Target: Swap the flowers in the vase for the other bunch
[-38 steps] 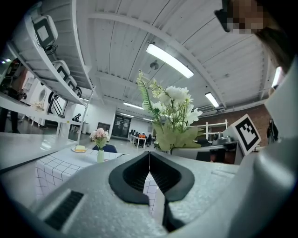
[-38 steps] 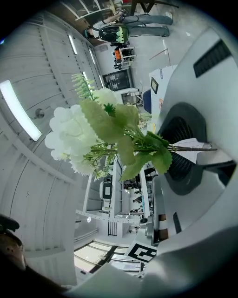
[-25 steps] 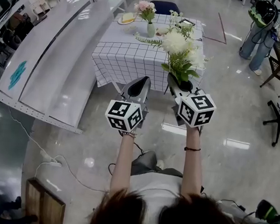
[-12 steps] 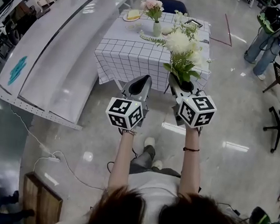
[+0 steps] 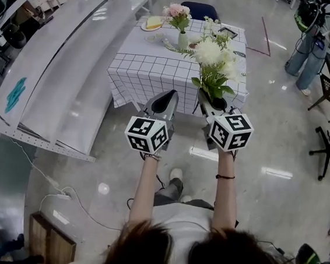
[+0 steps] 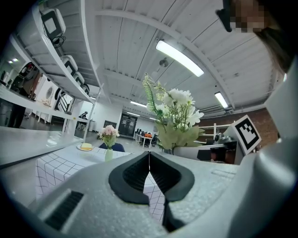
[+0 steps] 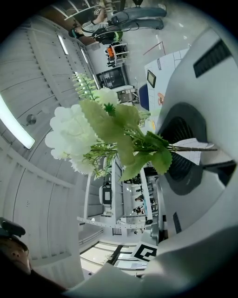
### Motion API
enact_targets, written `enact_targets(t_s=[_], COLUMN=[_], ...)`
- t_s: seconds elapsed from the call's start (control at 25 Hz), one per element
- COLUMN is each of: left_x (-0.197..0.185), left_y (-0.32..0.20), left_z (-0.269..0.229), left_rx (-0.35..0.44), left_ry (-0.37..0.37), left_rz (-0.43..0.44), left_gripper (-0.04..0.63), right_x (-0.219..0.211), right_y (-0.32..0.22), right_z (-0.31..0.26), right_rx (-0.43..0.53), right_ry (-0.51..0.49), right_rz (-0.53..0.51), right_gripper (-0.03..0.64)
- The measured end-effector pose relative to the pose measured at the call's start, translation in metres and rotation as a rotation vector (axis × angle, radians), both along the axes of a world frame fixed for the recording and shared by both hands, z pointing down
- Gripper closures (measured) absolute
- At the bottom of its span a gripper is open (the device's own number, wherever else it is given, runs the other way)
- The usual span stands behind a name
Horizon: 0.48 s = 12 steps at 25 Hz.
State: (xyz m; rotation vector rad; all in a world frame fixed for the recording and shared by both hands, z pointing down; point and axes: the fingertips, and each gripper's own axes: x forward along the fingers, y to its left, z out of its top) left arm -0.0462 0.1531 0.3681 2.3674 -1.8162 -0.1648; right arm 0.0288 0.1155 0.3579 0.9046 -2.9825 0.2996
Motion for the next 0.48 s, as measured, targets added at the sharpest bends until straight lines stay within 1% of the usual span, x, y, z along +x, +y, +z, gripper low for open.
enact_targets(t_s=[0.32, 0.48], left_x=[-0.006, -0.013], left_y=[-0.018, -0.034], left_z=[-0.002, -0.005], left_rx=[0.013, 0.009], left_ry=[0.014, 0.007], left_rz=[0.038, 0.056], left_gripper=[0.583, 0.583], right_x=[-0.006, -0.014], right_y=[-0.014, -0.03], right_z=[-0.002, -0.006], right_rx=[0.006, 0.006], right_ry=[0.006, 0.006], right_rz=[0.025, 0.04], right_gripper=[0.565, 0.565])
